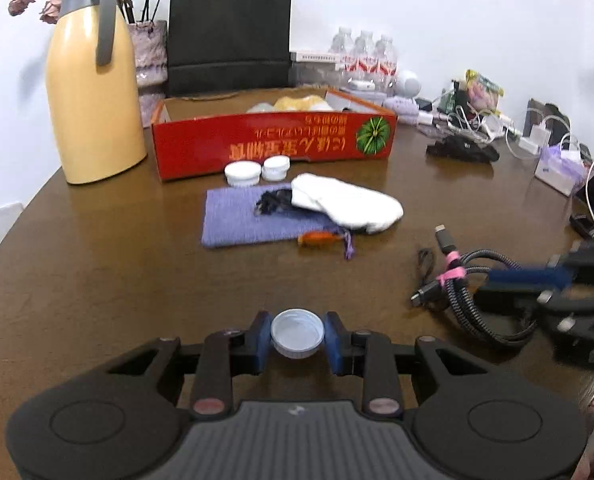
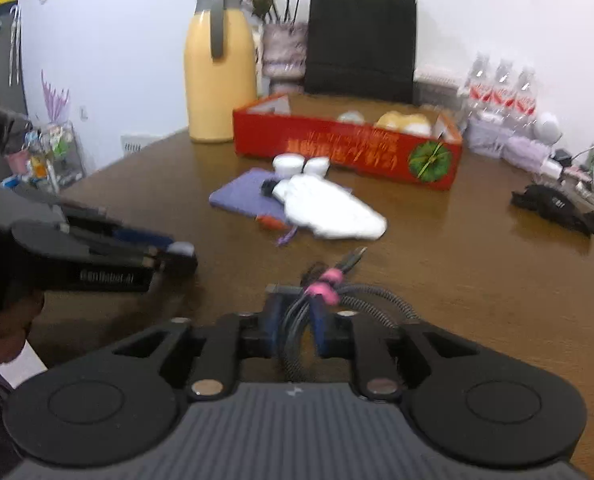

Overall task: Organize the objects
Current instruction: 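Grasp the braided black cable with the right tool while the left tool grasps a white cap, then drop the braided cable into the box with the right tool while the left tool drops the cap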

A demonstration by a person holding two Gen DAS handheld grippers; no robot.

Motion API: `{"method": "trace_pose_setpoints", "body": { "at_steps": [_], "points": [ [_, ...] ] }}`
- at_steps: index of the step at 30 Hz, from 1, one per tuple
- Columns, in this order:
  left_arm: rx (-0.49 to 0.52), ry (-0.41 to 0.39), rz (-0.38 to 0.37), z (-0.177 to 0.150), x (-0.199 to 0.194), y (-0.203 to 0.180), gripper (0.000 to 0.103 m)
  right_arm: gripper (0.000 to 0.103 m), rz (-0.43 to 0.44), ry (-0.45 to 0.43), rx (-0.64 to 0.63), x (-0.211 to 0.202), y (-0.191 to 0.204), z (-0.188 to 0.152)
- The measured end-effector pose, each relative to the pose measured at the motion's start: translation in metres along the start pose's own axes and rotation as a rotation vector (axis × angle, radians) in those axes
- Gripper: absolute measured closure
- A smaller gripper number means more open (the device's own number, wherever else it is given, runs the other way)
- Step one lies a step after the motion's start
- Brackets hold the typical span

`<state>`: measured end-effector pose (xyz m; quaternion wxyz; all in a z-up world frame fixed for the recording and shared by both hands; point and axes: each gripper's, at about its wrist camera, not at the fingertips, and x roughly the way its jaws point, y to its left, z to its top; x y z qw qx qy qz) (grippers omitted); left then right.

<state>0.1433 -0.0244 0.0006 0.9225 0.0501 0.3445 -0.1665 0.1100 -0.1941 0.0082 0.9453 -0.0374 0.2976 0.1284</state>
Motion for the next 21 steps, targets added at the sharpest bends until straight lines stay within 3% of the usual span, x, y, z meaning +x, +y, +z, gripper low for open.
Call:
{"method": "trace_pose_setpoints", "body": {
  "at_steps": [1, 2, 5, 11, 16, 21],
  "points": [
    [0.002, 0.004, 0.000, -0.002, -0.001, 0.000, 0.076, 0.034, -0.015, -0.026, -0.003, -0.003, -0.001, 0.001],
    [-0.003, 0.007, 0.001, -0.003, 0.000, 0.001, 0.074, 0.005, -0.036, -0.045, -0.011, -0.004, -0.002, 0.001],
    [-0.009, 0.015, 0.000, -0.005, 0.001, 0.002, 0.072, 0.003, -0.049, -0.017, -0.051, 0.006, -0.007, -0.002],
    [-0.002, 0.018, -0.007, -0.004, 0.001, 0.002, 0.072, 0.008, -0.082, 0.089, 0.014, 0.036, -0.022, -0.016],
    [-0.041, 0.006, 0.008, 0.002, 0.002, 0.006, 0.076, 0.011, -0.066, 0.060, 0.083, 0.033, -0.029, -0.019],
    [-0.064, -0.088, -0.030, 0.031, -0.012, 0.014, 0.076, 0.013, -0.044, -0.001, 0.119, 0.021, -0.039, -0.002]
  ]
}}
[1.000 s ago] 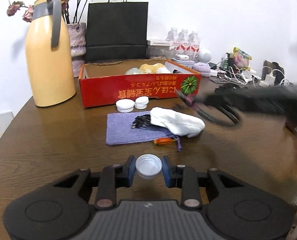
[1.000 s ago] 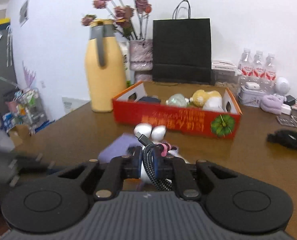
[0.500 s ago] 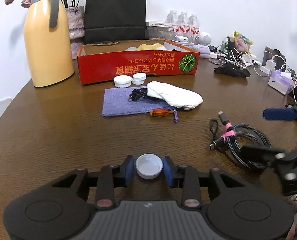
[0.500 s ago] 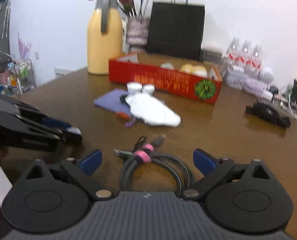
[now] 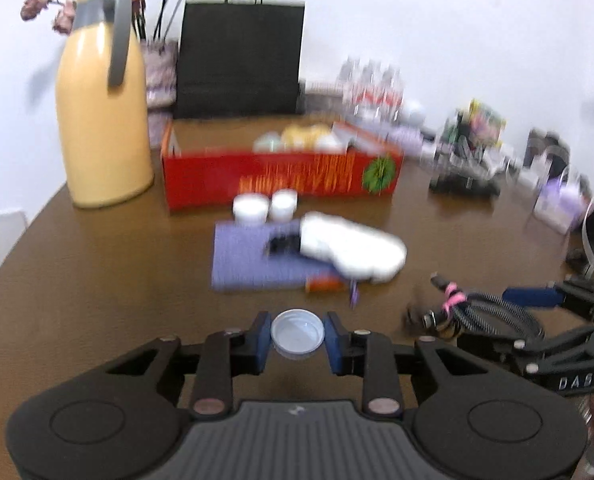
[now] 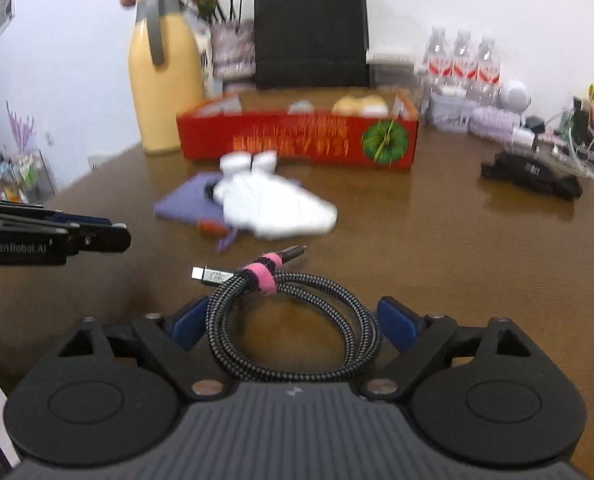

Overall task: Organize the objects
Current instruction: 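Drop the braided cable into the box with the right tool while the left tool drops the cap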

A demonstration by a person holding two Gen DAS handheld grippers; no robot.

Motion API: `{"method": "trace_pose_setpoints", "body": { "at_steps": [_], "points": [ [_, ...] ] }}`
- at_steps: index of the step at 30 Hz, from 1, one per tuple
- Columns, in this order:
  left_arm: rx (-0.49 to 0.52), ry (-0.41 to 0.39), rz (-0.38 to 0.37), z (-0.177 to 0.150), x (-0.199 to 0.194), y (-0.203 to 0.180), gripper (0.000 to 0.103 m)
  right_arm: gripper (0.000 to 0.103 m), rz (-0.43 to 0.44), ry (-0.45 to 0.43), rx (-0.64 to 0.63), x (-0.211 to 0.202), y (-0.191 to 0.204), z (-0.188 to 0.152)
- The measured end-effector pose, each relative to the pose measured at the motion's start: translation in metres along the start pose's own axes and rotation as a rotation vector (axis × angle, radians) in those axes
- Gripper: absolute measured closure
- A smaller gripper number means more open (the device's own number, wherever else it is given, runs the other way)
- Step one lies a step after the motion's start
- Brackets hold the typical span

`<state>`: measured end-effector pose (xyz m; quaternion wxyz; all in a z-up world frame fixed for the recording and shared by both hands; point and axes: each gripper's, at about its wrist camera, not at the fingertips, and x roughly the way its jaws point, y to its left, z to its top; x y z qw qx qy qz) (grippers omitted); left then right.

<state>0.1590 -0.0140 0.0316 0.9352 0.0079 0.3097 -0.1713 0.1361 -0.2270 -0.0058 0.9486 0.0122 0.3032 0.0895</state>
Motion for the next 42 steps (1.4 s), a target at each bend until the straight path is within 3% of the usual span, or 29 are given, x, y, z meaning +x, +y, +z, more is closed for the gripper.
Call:
{"method": "trace_pose_setpoints", "body": {
  "at_steps": [5, 9, 13, 16, 21, 23, 25, 26, 28, 31, 33, 36, 38, 42],
  "points": [
    [-0.037, -0.098, -0.087, 0.082, 0.000, 0.019, 0.076, 0.013, 0.019, -0.148, -0.040, -0.015, -0.015, 0.064],
    [-0.020, -0.169, -0.018, 0.170, 0.025, 0.032, 0.076, 0.012, 0.022, -0.257, -0.109, 0.003, -0.027, 0.151],
    [-0.100, -0.128, 0.015, 0.242, 0.079, 0.051, 0.076, 0.012, 0.039, -0.235, -0.177, 0.073, -0.022, 0.228],
    [-0.139, -0.076, 0.045, 0.272, 0.126, 0.064, 0.076, 0.012, 0.022, -0.112, -0.303, 0.159, -0.003, 0.252],
    [-0.096, 0.007, 0.144, 0.281, 0.197, 0.068, 0.076, 0.012, 0.014, 0.101, -0.431, 0.279, 0.023, 0.238],
    [-0.097, 0.049, 0.142, 0.274, 0.223, 0.074, 0.076, 0.012, -0.070, 0.131, -0.531, 0.309, 0.028, 0.228],
    [-0.104, 0.076, 0.153, 0.266, 0.245, 0.080, 0.076, 0.008, -0.125, 0.134, -0.500, 0.316, 0.022, 0.234],
    [-0.126, 0.086, 0.148, 0.261, 0.254, 0.085, 0.075, 0.000, -0.132, 0.161, -0.461, 0.319, 0.015, 0.240],
    [-0.193, 0.121, 0.114, 0.255, 0.271, 0.097, 0.066, 0.000, -0.134, 0.221, -0.424, 0.325, 0.003, 0.244],
    [-0.226, 0.128, 0.130, 0.249, 0.284, 0.105, 0.042, 0.000, -0.128, 0.214, -0.375, 0.318, -0.022, 0.245],
    [-0.185, 0.104, 0.160, 0.245, 0.288, 0.103, 0.023, 0.000, -0.126, 0.214, -0.356, 0.316, -0.037, 0.246],
    [-0.157, 0.154, 0.199, 0.235, 0.299, 0.099, 0.026, 0.000, -0.101, 0.295, -0.242, 0.317, -0.061, 0.242],
    [-0.195, 0.172, 0.166, 0.234, 0.295, 0.103, 0.023, 0.000, -0.089, 0.255, -0.210, 0.304, -0.069, 0.236],
    [-0.169, 0.154, 0.202, 0.227, 0.283, 0.101, 0.024, 0.000, -0.035, 0.286, -0.160, 0.283, -0.071, 0.226]
  ]
}}
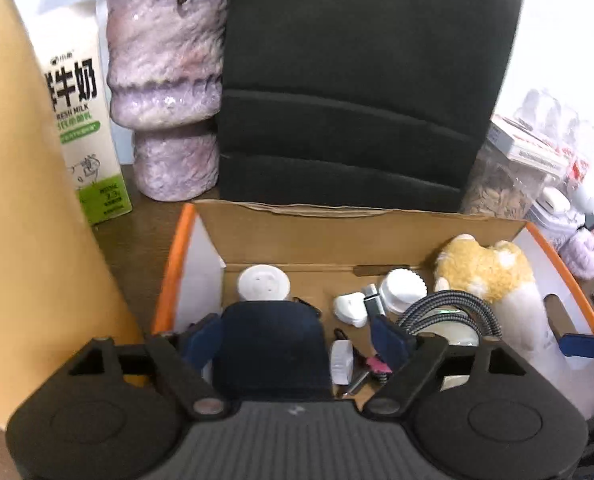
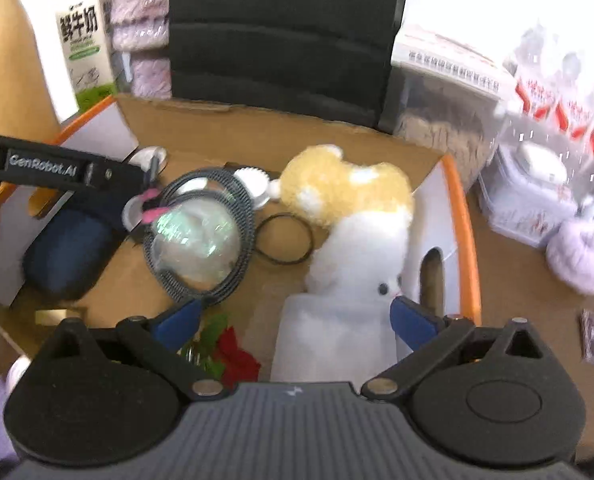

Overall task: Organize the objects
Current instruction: 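Drop the braided cable into the box with the right tool while the left tool drops the cap, then move both open tools back toward the purple cloth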

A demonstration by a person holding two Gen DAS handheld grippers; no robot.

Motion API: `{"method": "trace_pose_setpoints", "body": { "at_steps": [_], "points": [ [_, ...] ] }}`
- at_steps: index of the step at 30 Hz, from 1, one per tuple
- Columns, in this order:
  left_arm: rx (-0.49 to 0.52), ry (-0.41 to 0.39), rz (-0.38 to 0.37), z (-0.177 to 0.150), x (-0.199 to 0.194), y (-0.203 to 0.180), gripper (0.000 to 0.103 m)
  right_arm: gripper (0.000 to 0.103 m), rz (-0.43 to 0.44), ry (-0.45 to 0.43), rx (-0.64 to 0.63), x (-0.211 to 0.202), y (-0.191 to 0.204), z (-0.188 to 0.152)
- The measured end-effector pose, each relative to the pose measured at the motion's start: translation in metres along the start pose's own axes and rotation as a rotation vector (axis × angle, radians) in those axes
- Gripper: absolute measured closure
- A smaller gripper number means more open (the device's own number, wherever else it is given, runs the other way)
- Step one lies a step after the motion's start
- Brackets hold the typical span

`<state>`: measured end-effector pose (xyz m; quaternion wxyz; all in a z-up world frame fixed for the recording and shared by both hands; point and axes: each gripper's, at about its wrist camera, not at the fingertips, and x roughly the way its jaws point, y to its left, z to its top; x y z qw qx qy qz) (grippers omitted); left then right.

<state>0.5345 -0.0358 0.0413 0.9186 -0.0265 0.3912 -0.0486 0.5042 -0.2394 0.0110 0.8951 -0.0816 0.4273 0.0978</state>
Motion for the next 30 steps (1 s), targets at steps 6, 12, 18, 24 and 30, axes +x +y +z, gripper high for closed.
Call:
{"method": "trace_pose_setpoints", "body": {
  "at_steps": [6, 12, 18, 24, 30],
  "points": [
    [0.122, -0.104, -0.018, -0.009, -0.067, -0.014, 0.024, 0.000, 0.018, -0.054, -0.008, -0.038, 0.006, -0.006],
    [0.248, -0.289, 0.022, -0.046, -0.174, -0.027, 0.017, 0.000, 0.080, -0.269, 0.059, -0.135, 0.001, -0.032],
    [0.174, -0.315, -0.055, -0.163, -0.247, -0.015, 0.006, 0.000, 0.040, -0.420, 0.023, -0.211, 0.022, -0.141],
    [0.097, -0.195, -0.085, -0.283, -0.283, 0.000, 0.006, 0.000, 0.059, -0.388, 0.116, -0.252, 0.055, -0.267],
    [0.131, -0.167, -0.192, -0.305, -0.304, 0.031, 0.006, 0.000, 0.044, -0.297, -0.127, -0.294, 0.081, -0.301]
  ]
}}
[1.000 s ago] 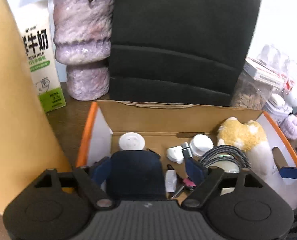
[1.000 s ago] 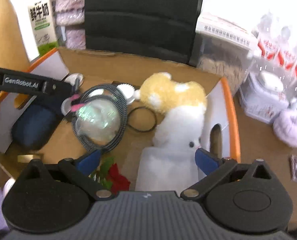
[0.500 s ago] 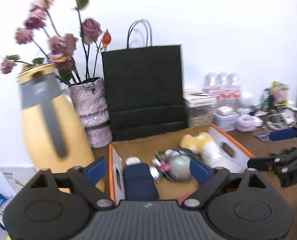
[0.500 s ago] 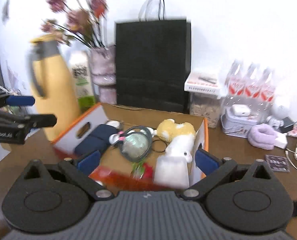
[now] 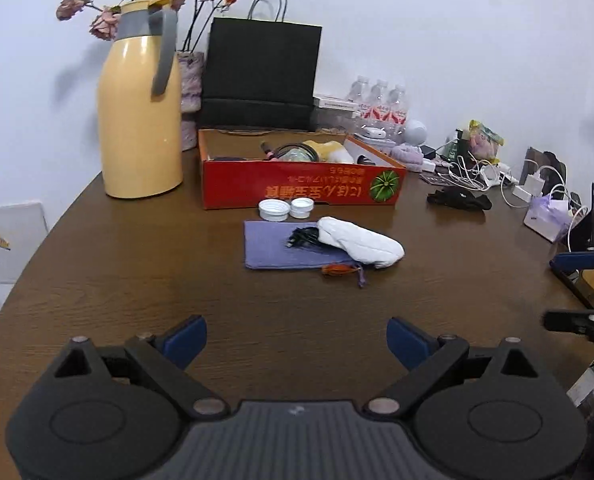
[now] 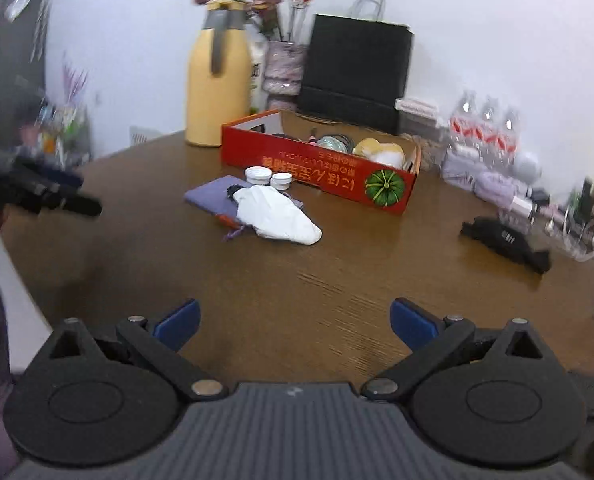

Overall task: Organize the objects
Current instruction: 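Move both open tools back toward the purple cloth, then grasp the white cloth bag with the right tool while the left tool grasps the black cable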

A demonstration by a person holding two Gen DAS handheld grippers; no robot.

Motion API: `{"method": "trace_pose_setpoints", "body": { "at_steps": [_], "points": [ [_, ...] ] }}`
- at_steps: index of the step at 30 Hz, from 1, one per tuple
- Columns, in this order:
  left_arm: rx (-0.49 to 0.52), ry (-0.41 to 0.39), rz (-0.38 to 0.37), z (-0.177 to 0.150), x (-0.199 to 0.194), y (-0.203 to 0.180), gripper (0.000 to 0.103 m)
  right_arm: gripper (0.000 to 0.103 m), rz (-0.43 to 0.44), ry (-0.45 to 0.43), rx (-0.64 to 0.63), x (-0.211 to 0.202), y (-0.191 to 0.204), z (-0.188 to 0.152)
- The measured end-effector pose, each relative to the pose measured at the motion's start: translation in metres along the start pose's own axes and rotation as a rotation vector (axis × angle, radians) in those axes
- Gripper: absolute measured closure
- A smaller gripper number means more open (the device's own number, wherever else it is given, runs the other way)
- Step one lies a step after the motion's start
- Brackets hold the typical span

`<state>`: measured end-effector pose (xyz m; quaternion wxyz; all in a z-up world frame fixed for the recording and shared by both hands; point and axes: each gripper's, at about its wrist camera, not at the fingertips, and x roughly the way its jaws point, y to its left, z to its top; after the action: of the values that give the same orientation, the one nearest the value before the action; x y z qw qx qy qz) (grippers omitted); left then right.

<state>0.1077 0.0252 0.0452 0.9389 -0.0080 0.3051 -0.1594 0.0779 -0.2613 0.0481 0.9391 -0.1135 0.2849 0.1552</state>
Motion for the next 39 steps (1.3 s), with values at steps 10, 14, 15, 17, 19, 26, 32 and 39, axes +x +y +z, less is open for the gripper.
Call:
{"method": "trace_pose_setpoints", "body": {
  "at_steps": [10, 14, 15, 17, 19, 26, 32, 39],
  "points": [
    [0.029, -0.053, 0.046, 0.028, 0.044, -0.010, 0.014, 0.000, -0.024, -0.080, 0.072, 0.053, 0.002, 0.037],
    [0.078, -0.085, 0.031, 0.042, 0.074, -0.006, 0.022, 0.000, 0.011, -0.071, 0.003, 0.108, 0.011, 0.052],
    [0.089, -0.086, 0.028, 0.046, 0.085, -0.005, 0.024, 0.000, 0.034, -0.065, -0.009, 0.122, 0.012, 0.054],
    [0.086, -0.064, 0.018, 0.052, 0.104, -0.002, 0.029, 0.000, 0.062, -0.048, -0.041, 0.152, 0.012, 0.059],
    [0.079, -0.042, 0.018, 0.057, 0.119, 0.000, 0.032, 0.002, 0.070, -0.017, -0.042, 0.176, 0.010, 0.061],
    [0.174, 0.000, -0.033, 0.056, 0.152, -0.009, 0.031, 0.060, 0.186, 0.038, 0.192, 0.205, -0.032, 0.059],
    [0.268, 0.017, -0.070, 0.069, 0.185, -0.029, 0.027, 0.093, 0.106, -0.002, 0.343, 0.199, -0.066, 0.049],
    [0.276, 0.067, -0.096, 0.075, 0.210, -0.031, 0.056, 0.000, -0.026, -0.043, 0.226, 0.194, -0.070, 0.052]
  ]
}}
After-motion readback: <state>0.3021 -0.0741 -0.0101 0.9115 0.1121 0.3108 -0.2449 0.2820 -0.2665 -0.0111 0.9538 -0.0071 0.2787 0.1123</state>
